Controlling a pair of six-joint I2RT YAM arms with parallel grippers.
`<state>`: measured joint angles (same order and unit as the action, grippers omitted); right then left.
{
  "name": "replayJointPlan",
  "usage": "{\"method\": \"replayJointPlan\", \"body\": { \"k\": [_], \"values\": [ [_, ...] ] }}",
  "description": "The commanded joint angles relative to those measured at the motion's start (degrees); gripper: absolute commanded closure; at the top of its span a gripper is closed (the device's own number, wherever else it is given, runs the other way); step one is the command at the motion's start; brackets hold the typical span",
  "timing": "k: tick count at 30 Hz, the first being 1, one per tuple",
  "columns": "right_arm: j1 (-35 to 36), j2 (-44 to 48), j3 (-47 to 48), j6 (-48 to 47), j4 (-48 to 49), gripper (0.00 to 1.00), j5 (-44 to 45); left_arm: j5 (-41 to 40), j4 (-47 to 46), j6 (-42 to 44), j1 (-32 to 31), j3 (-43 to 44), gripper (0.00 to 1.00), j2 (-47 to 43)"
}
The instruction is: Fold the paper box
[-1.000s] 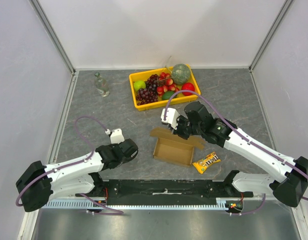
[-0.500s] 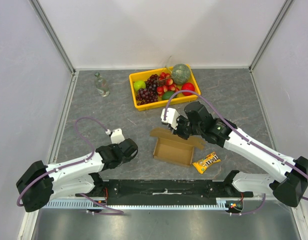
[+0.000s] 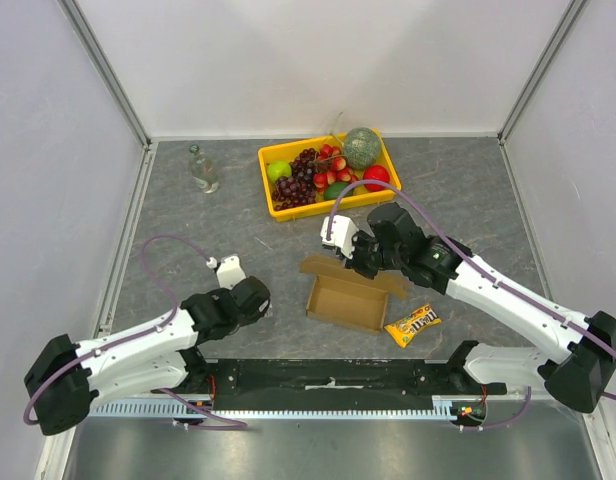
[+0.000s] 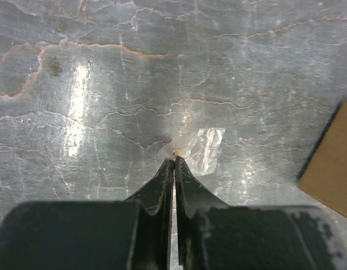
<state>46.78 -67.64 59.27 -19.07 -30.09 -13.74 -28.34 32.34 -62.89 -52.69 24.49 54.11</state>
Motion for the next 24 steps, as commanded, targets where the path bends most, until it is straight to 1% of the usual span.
{"method": "replayJointPlan", "body": {
  "k": [1, 8, 12, 14, 17, 24],
  "values": [
    [0.1, -0.7, 0.2, 0.3, 2.0, 0.99, -1.1, -1.4, 2.3, 4.7, 0.2, 3.8, 0.98, -5.2],
    [0.1, -0.9, 0.1, 0.4, 2.0, 0.99, -1.2, 2.9, 2.9, 10.4, 0.1, 7.9, 0.98, -13.7],
    [0.1, -1.0, 0.1, 0.4, 2.1, 0.99, -1.1, 9.4, -2.0, 14.0, 0.3, 9.3, 0.98, -17.5],
    [0.1, -1.1, 0.2, 0.6, 2.1, 0.99, -1.2, 12.5, -5.3, 14.8, 0.2, 9.7, 0.98, -17.9],
    [0.2, -1.3, 0.2, 0.8, 2.2, 0.99, -1.2, 17.9, -11.7, 15.3, 0.3, 9.3, 0.98, -15.5],
    [0.1, -1.4, 0.3, 1.1, 2.2, 1.00, -1.3, 23.4, -28.7, 13.6, 0.0, 7.9, 0.98, -2.5]
  ]
}}
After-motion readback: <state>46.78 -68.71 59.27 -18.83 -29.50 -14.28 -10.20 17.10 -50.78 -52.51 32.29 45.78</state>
